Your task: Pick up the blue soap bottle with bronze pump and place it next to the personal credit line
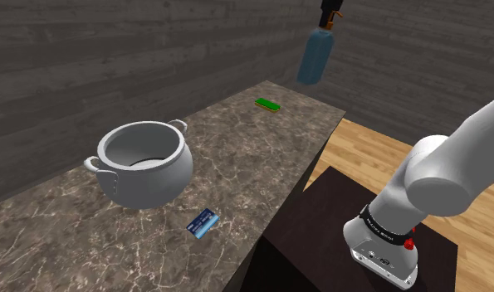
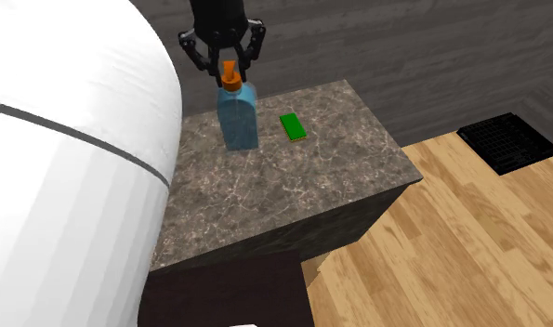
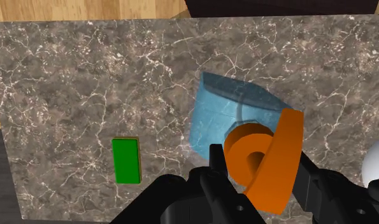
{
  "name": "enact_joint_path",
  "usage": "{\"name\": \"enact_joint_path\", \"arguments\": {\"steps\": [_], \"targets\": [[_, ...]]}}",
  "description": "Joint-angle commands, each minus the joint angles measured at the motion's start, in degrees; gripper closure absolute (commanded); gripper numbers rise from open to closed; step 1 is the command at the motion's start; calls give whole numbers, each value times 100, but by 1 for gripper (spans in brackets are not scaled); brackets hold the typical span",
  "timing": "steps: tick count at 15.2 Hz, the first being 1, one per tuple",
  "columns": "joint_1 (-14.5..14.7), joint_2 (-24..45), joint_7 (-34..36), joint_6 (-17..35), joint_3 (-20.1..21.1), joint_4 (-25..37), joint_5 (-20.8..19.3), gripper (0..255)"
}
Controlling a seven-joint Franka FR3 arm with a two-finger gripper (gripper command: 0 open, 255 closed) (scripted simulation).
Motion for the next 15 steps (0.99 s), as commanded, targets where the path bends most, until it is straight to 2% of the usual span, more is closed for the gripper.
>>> {"name": "enact_joint_path", "arguments": {"steps": [1,8,15], "targets": [[98,-264,340,-18,226,-248,-25,255],[396,-746,1397,-44,966,-742,108,255],[694,-911,2427,-67,1695,-907,363,255]]}}
